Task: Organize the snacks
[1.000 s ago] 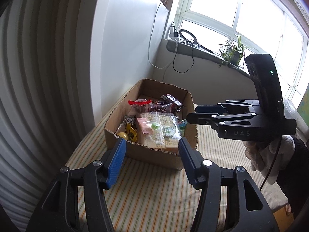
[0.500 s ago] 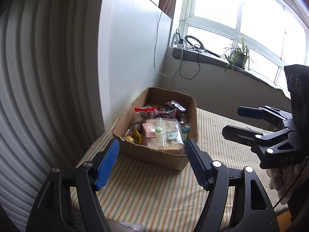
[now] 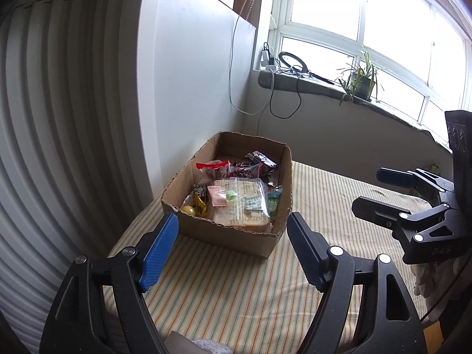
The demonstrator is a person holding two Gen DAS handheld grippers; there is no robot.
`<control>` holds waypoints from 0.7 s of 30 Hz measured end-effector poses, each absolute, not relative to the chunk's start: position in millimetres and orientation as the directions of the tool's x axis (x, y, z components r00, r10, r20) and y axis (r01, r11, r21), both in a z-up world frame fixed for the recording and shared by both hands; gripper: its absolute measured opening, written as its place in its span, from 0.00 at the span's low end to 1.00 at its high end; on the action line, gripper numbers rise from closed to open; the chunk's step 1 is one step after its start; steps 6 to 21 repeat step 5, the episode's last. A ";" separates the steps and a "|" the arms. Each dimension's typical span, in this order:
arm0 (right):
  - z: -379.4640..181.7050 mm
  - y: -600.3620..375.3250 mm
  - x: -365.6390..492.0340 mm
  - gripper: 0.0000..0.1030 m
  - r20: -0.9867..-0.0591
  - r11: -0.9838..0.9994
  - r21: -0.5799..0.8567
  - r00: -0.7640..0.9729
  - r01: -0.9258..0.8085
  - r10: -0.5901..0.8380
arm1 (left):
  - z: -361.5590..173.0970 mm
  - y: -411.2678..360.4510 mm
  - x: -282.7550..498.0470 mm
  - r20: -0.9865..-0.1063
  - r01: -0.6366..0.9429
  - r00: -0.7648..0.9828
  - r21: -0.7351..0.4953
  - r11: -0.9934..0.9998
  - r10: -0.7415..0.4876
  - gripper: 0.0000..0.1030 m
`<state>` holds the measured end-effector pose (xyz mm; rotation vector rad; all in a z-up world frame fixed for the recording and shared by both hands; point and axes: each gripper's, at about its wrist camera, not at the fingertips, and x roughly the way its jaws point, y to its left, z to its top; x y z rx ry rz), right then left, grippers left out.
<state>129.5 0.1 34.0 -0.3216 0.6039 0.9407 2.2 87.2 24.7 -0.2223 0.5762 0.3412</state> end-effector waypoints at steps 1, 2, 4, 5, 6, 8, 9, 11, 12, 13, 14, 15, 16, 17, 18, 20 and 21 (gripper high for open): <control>33.7 -0.9 129.9 0.96 -0.611 0.560 0.002 0.442 -0.829 0.656 | 24.7 86.2 2.8 -0.566 -0.373 0.785 -0.106 0.922 0.253 0.74; 33.4 -1.5 130.4 0.96 -0.611 0.560 0.006 0.440 -0.828 0.657 | 24.8 85.1 3.5 -0.566 -0.373 0.784 -0.101 0.922 0.255 0.74; 32.9 -3.5 132.1 0.96 -0.611 0.560 0.019 0.434 -0.828 0.662 | 24.9 82.9 3.1 -0.558 -0.369 0.789 -0.095 0.925 0.258 0.74; 32.7 -4.8 133.1 0.96 -0.610 0.563 0.023 0.435 -0.826 0.663 | 24.8 82.4 2.9 -0.555 -0.370 0.790 -0.093 0.925 0.260 0.74; 32.7 -4.8 133.1 0.96 -0.610 0.563 0.023 0.435 -0.826 0.663 | 24.8 82.4 2.9 -0.555 -0.370 0.790 -0.093 0.925 0.260 0.74; 32.7 -4.8 133.1 0.96 -0.610 0.563 0.023 0.435 -0.826 0.663 | 24.8 82.4 2.9 -0.555 -0.370 0.790 -0.093 0.925 0.260 0.74; 32.7 -4.8 133.1 0.96 -0.610 0.563 0.023 0.435 -0.826 0.663 | 24.8 82.4 2.9 -0.555 -0.370 0.790 -0.093 0.925 0.260 0.74; 32.7 -4.8 133.1 0.96 -0.610 0.563 0.023 0.435 -0.826 0.663 | 24.8 82.4 2.9 -0.555 -0.370 0.790 -0.093 0.925 0.260 0.74; 32.7 -4.8 133.1 0.96 -0.610 0.563 0.023 0.435 -0.826 0.663 | 24.8 82.4 2.9 -0.555 -0.370 0.790 -0.093 0.925 0.260 0.74; 32.7 -4.8 133.1 0.96 -0.610 0.563 0.023 0.435 -0.826 0.663 | 24.8 82.4 2.9 -0.555 -0.370 0.790 -0.093 0.925 0.260 0.74; 32.7 -4.8 133.1 0.96 -0.610 0.563 0.023 0.435 -0.826 0.663 | 24.8 82.4 2.9 -0.555 -0.370 0.790 -0.093 0.925 0.260 0.74; 32.7 -4.8 133.1 0.96 -0.610 0.563 0.023 0.435 -0.826 0.663 | 24.8 82.4 2.9 -0.555 -0.370 0.790 -0.093 0.925 0.260 0.74; 32.7 -4.8 133.1 0.96 -0.610 0.563 0.023 0.435 -0.826 0.663 | 24.8 82.4 2.9 -0.555 -0.370 0.790 -0.093 0.925 0.260 0.74; 32.7 -4.8 133.1 0.96 -0.610 0.563 0.023 0.435 -0.826 0.663 | 24.8 82.4 2.9 -0.555 -0.370 0.790 -0.093 0.925 0.260 0.74; 32.7 -4.8 133.1 0.96 -0.610 0.563 0.023 0.435 -0.826 0.663 | 24.8 82.4 2.9 -0.555 -0.370 0.790 -0.093 0.925 0.260 0.74; 32.7 -4.8 133.1 0.96 -0.610 0.563 0.023 0.435 -0.826 0.663 | 24.8 82.4 2.9 -0.555 -0.370 0.790 -0.093 0.925 0.260 0.74; 32.7 -4.8 133.1 0.96 -0.610 0.563 0.023 0.435 -0.826 0.663 | 24.8 82.4 2.9 -0.555 -0.370 0.790 -0.093 0.925 0.260 0.74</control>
